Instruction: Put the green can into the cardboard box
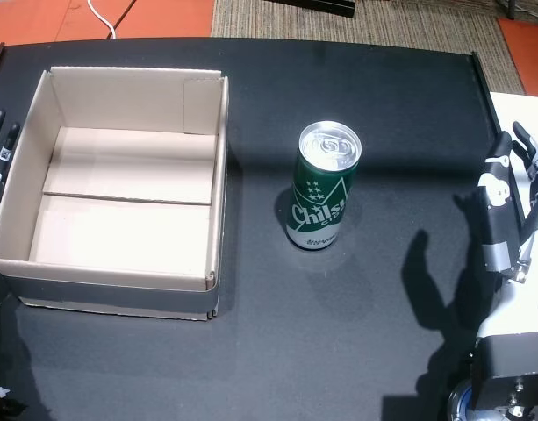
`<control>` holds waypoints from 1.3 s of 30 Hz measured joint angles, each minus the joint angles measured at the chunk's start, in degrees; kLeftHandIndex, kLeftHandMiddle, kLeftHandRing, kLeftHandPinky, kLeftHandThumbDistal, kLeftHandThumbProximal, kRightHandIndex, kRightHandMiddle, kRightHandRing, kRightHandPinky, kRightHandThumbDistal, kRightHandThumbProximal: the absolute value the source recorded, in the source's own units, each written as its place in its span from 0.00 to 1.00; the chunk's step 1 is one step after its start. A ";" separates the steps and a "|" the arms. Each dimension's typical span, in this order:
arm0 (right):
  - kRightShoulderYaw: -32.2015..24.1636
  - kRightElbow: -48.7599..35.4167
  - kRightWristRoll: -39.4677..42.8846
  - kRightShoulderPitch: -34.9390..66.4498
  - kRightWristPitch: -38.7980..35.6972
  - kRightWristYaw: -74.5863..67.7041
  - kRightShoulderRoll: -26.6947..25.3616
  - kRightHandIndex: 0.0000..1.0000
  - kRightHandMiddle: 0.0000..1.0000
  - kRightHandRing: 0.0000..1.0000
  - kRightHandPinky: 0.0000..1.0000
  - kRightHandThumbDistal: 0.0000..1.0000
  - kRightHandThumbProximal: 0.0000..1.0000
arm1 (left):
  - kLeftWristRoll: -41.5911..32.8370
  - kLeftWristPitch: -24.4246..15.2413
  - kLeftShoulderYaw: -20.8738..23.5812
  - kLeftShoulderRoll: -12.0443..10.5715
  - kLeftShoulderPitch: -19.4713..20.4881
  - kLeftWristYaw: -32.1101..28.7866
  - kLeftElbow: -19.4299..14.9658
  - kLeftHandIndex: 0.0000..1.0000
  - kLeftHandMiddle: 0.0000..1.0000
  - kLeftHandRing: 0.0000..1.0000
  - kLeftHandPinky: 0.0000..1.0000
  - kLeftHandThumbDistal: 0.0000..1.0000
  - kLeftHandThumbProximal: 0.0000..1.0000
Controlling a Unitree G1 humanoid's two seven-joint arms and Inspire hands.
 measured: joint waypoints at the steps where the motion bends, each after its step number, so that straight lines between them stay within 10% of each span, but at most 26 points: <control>1: 0.00 0.05 0.06 -0.03 0.00 0.01 0.00 0.80 0.82 0.90 0.97 0.54 0.61 | 0.00 0.00 0.00 0.00 0.00 0.00 0.00 0.68 0.70 0.80 0.89 0.00 1.00; 10: 0.02 0.06 0.29 -0.05 0.01 0.46 0.00 0.81 0.83 0.91 0.98 0.58 0.62 | 0.00 0.00 0.04 0.00 -0.01 0.17 0.00 0.69 0.68 0.79 0.87 0.00 1.00; 18: 4.44 0.04 0.24 -0.02 4.02 12.72 -3.61 0.94 0.97 1.00 1.00 0.99 0.62 | 0.00 0.01 0.05 0.01 -0.02 0.14 0.00 0.64 0.65 0.75 0.83 0.03 0.90; 39: 11.21 -4.77 0.05 1.07 13.18 30.08 -6.46 1.00 1.00 1.00 1.00 1.00 0.68 | 0.00 0.01 0.02 0.01 -0.02 -0.35 0.00 0.65 0.67 0.77 0.84 0.00 0.91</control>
